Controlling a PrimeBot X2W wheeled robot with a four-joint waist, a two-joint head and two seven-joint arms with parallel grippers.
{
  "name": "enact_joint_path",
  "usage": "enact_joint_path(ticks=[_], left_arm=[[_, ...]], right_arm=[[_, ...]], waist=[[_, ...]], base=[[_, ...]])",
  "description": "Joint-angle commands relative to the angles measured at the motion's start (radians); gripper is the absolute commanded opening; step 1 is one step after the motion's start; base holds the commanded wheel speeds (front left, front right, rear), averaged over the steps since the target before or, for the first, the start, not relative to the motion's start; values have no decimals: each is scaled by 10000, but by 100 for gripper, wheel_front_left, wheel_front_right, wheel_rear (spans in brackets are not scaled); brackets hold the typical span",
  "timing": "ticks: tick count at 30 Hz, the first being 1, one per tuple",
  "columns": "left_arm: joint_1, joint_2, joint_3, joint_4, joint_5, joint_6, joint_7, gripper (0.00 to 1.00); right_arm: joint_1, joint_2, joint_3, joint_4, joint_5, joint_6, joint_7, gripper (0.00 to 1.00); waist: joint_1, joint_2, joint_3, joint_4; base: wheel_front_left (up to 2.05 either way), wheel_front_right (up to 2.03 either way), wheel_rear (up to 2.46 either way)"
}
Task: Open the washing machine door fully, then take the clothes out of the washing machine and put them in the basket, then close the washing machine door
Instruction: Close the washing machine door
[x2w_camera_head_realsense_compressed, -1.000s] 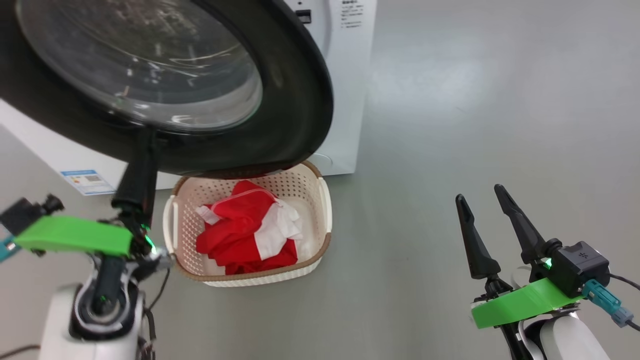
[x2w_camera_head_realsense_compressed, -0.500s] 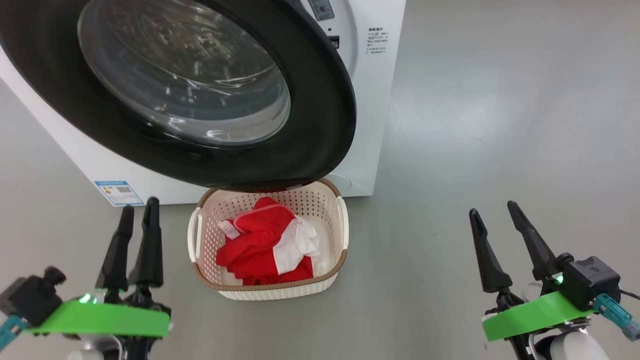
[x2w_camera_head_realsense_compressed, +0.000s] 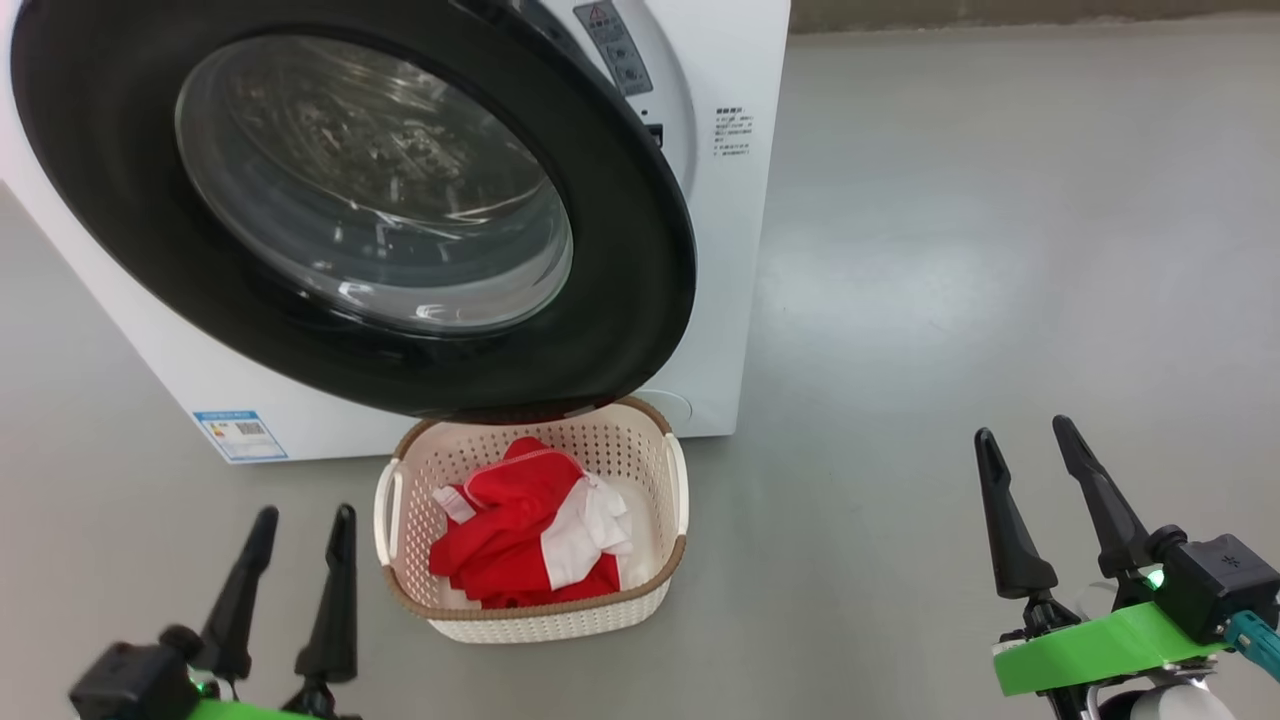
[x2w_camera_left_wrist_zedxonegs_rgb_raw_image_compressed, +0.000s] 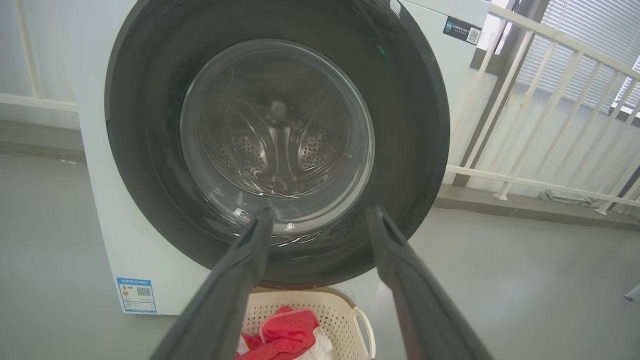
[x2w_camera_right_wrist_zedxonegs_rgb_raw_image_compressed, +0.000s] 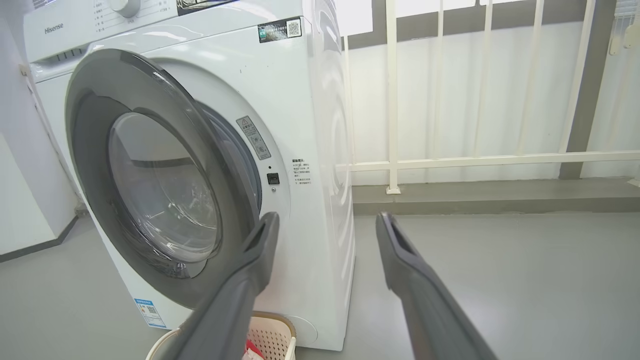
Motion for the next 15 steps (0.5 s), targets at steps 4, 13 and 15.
enact_joint_path(ticks=[4, 13, 15], left_arm=[[194, -6, 547, -302, 733, -65, -118, 100], [618, -267, 1081, -285, 1642, -193, -119, 100], [692, -284, 1233, -325, 1877, -205, -119, 100]], right_arm=[[149, -39, 115, -487, -151, 35, -65, 100], [473, -39, 43, -689, -281, 35, -65, 100], [529, -39, 43, -728, -294, 35, -65, 100]], waist=[[0, -1, -233, -110], [0, -1, -479, -220], [0, -1, -511, -244]], base=[[0, 0, 0], [0, 0, 0], [0, 0, 0]])
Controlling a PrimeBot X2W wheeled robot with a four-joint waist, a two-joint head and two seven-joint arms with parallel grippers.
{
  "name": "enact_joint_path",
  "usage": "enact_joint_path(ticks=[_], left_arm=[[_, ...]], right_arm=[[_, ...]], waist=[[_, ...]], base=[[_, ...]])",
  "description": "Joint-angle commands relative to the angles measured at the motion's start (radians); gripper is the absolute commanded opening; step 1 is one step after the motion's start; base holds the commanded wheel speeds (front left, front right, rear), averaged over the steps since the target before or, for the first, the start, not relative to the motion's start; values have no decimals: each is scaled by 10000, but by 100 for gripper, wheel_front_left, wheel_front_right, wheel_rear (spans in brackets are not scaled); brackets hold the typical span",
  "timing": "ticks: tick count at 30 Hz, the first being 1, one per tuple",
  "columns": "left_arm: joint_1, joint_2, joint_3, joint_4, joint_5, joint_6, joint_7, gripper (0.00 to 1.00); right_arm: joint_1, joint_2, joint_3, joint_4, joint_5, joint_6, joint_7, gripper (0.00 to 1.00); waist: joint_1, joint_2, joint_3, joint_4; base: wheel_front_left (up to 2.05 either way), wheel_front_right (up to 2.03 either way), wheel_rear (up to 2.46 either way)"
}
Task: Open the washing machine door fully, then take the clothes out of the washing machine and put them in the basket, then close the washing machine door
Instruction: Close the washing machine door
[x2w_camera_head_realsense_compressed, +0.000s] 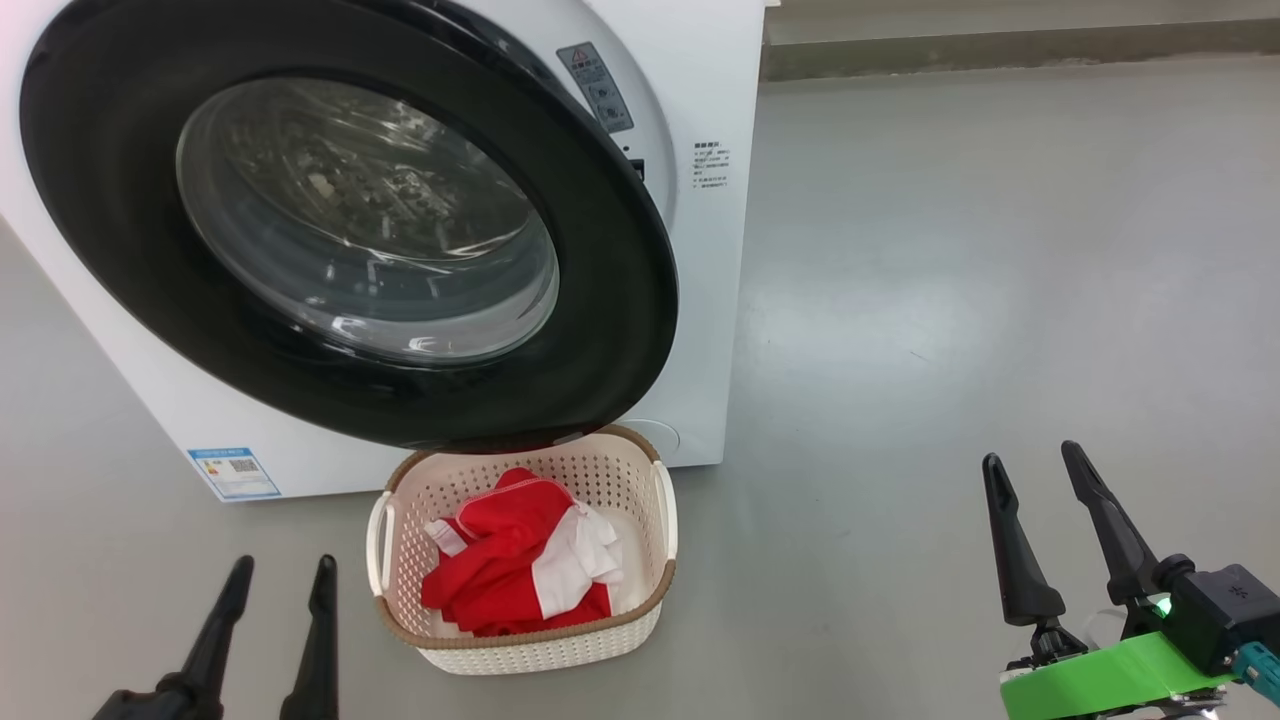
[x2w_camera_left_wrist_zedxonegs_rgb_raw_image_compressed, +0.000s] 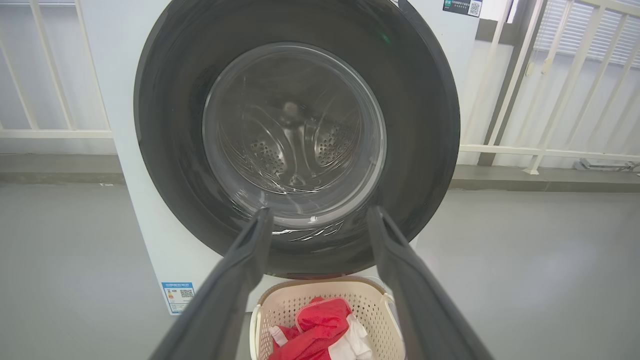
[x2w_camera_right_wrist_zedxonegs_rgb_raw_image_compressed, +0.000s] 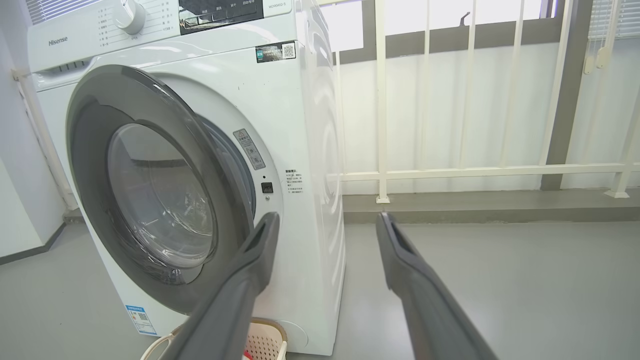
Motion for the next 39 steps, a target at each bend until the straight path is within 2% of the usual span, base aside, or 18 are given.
enact_joint_path(ticks=[1, 12, 31, 32, 33, 34, 35, 36, 37, 39], left_arm=[[-135, 110, 457, -313, 163, -70, -119, 100], [128, -205, 894, -612, 631, -160, -120, 100], [125, -409, 848, -497, 834, -222, -120, 100], [114, -412, 836, -504, 843, -223, -120, 100], [104, -415, 820, -516, 856, -224, -120, 100], [95, -419, 802, -530, 866, -225, -120, 100], [86, -423, 779, -541, 878, -226, -120, 100], [72, -427, 738, -541, 893, -227, -120, 100], [56, -430, 699, -538, 904, -227, -120, 100], [2, -437, 609, -521, 922, -228, -120, 100]], right_arm=[[-32, -83, 153, -321, -114, 35, -65, 100], [150, -83, 138, -369, -55, 35, -65, 100], [95, -83, 318, -314, -172, 35, -65, 100], [81, -83, 346, -302, -178, 35, -65, 84], [70, -83, 373, -281, -185, 35, -65, 59], [61, -83, 406, -243, -191, 35, -65, 44], [51, -83, 439, -200, -194, 35, -65, 36], [39, -83, 454, -157, -160, 35, -65, 16], [17, -83, 477, -101, -97, 35, -65, 3], [-49, -83, 568, 42, -55, 35, -65, 0]], waist=[[0, -1, -24, -28], [0, -1, -43, -101], [0, -1, -58, -152], [0, -1, -50, -131], [0, -1, -43, -104], [0, -1, -37, -75], [0, -1, -30, -42], [0, -1, -18, 12], [0, -1, -7, 60], [0, -1, 25, 174]], base=[[0, 0, 0], [0, 0, 0], [0, 0, 0], [0, 0, 0], [0, 0, 0], [0, 0, 0], [0, 0, 0], [0, 0, 0], [0, 0, 0], [0, 0, 0]])
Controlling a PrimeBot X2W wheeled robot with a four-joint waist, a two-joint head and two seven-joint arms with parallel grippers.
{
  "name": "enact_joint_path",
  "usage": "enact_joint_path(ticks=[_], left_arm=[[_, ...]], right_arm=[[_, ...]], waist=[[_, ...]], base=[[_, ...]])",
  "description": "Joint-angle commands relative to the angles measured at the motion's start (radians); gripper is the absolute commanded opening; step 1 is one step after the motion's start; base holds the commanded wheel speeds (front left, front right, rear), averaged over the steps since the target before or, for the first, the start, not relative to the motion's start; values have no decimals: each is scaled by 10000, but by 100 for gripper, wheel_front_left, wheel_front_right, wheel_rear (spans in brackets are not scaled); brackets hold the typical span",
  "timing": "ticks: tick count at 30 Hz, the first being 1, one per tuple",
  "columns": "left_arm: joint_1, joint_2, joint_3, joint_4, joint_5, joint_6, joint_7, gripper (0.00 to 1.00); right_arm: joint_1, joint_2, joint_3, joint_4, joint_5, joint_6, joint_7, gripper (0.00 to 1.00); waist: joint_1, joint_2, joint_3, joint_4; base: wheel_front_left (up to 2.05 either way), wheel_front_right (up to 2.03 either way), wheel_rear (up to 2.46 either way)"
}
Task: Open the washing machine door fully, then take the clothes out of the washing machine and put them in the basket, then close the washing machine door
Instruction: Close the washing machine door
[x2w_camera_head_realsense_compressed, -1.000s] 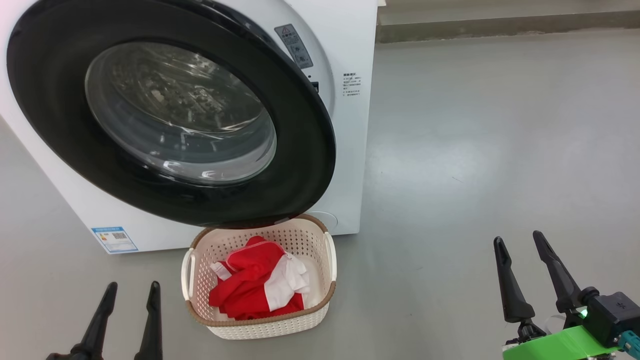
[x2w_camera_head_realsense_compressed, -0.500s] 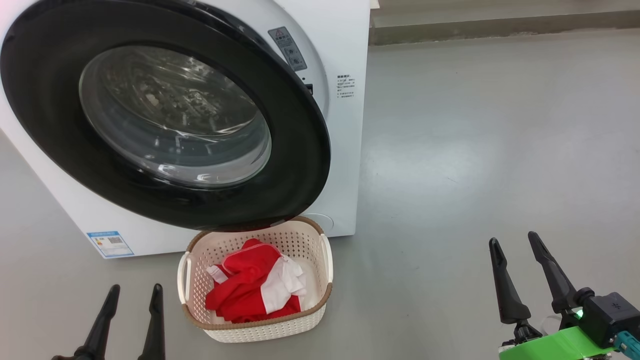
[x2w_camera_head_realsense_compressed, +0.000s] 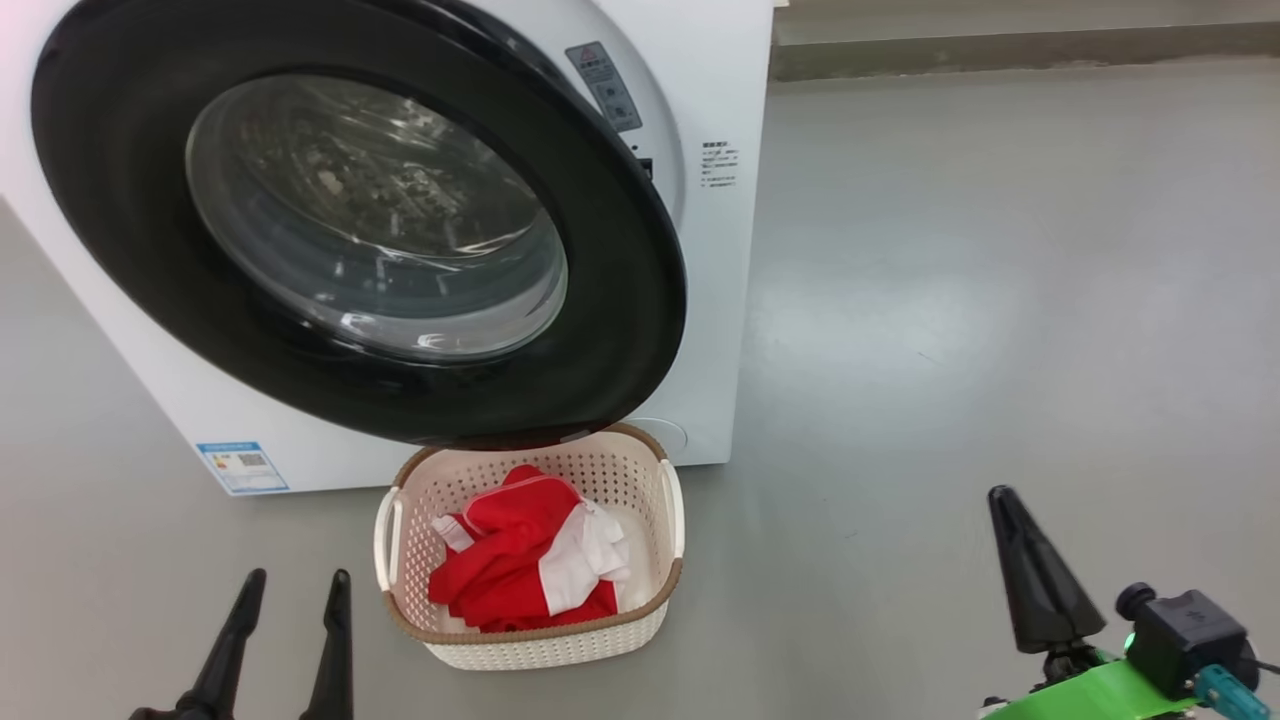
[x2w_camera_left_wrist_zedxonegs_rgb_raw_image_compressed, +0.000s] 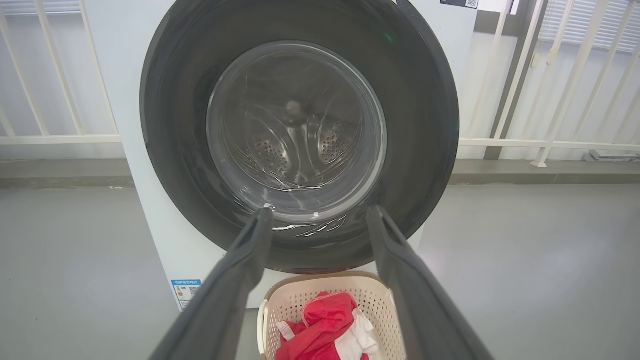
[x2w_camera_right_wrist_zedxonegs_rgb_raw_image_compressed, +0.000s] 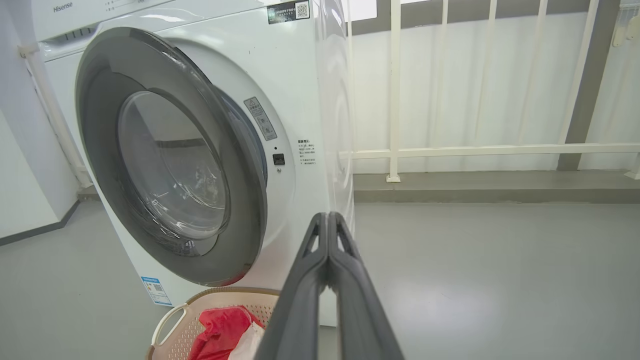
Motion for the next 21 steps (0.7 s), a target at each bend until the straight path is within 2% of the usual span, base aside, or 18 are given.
enact_joint_path(ticks=[1, 9, 21], left_arm=[[-367, 22, 234, -219, 117, -54, -120, 100], [-552, 121, -118, -180, 50, -56, -120, 100], [-999, 155, -582, -133, -93, -57, -120, 100]], right_arm=[[-441, -110, 381, -113, 74, 35, -65, 0], [-1259, -110, 971, 1019, -55, 35, -65, 0], [-3315, -157, 2039, 2696, -445, 35, -65, 0]], waist=[[0, 0, 51, 148], [0, 0, 261, 592], [0, 0, 1049, 1347]], base=[[0, 0, 0], [0, 0, 0], [0, 0, 0]])
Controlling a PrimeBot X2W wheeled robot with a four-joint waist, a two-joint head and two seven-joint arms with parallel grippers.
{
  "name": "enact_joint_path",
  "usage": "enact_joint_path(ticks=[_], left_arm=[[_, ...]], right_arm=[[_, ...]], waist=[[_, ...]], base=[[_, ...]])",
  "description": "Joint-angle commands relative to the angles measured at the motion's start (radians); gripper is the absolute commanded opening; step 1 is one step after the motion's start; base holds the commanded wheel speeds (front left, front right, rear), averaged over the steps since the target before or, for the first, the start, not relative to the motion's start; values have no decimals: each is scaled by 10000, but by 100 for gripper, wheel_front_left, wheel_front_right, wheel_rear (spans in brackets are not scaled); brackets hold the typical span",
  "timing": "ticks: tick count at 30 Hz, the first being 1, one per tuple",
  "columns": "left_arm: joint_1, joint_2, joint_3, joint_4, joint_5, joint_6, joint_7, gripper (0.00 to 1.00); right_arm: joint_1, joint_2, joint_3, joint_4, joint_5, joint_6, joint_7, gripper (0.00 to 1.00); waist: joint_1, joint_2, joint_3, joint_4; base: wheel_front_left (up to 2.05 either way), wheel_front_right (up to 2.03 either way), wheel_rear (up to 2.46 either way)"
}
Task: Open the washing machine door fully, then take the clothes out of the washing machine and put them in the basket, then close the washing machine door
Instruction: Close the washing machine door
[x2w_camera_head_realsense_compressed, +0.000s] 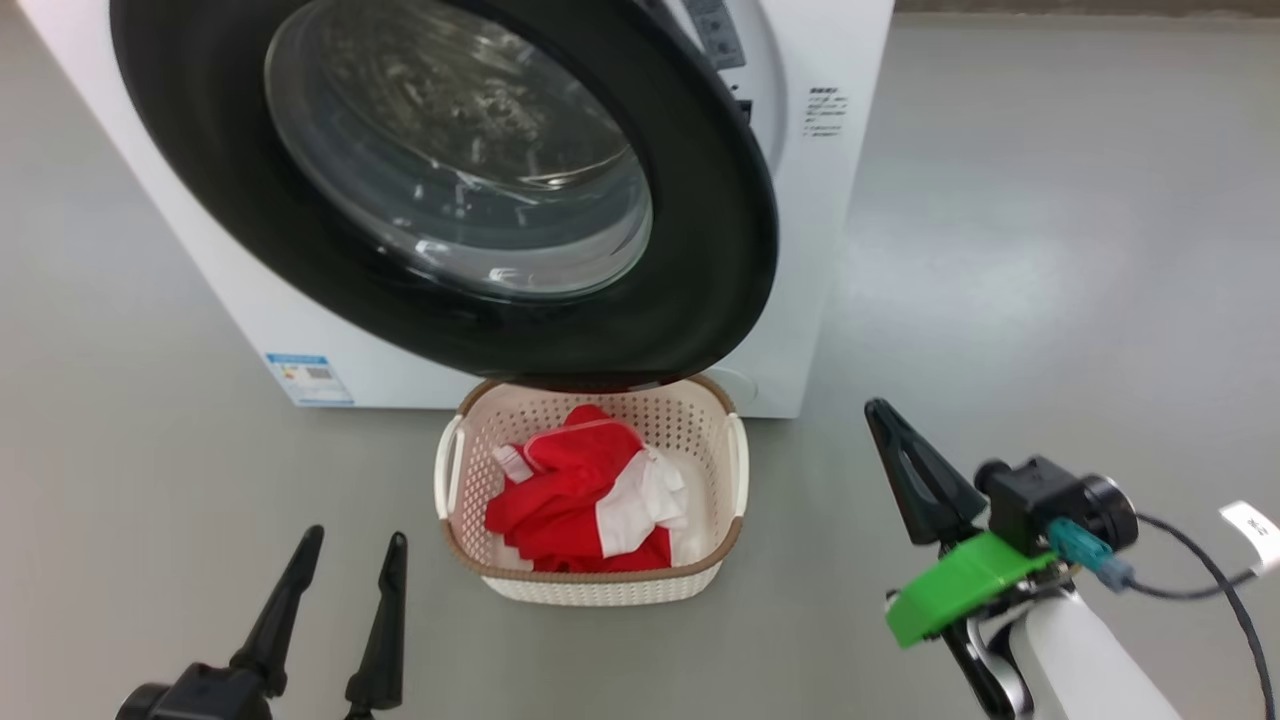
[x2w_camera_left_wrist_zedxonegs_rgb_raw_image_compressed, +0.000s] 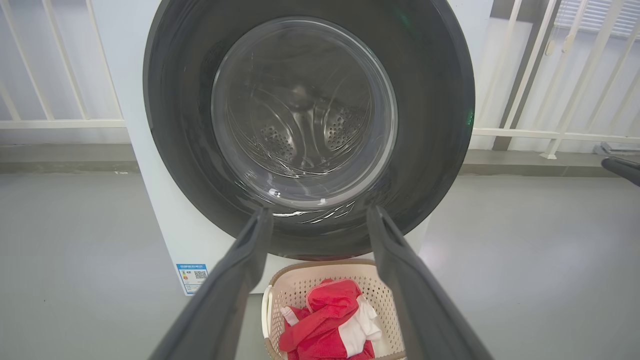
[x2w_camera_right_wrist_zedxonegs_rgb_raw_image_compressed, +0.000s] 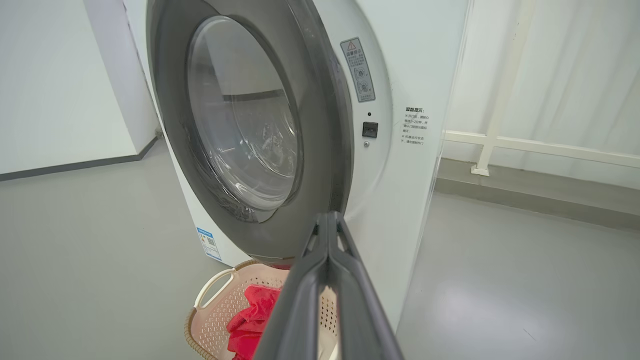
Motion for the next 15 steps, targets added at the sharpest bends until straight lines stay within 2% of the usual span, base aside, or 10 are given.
enact_joint_path(ticks=[1, 15], left_arm=[[-421, 111, 254, -207, -64, -55, -120, 100], [-1173, 2, -140, -202, -285, -55, -120, 100]], right_arm=[[-455, -17, 294, -111, -32, 35, -65, 0], [-4156, -484, 1702, 2482, 602, 35, -65, 0]], waist=[[0, 0, 312, 327], [0, 0, 1631, 1599]], base=[[0, 0, 0], [0, 0, 0]])
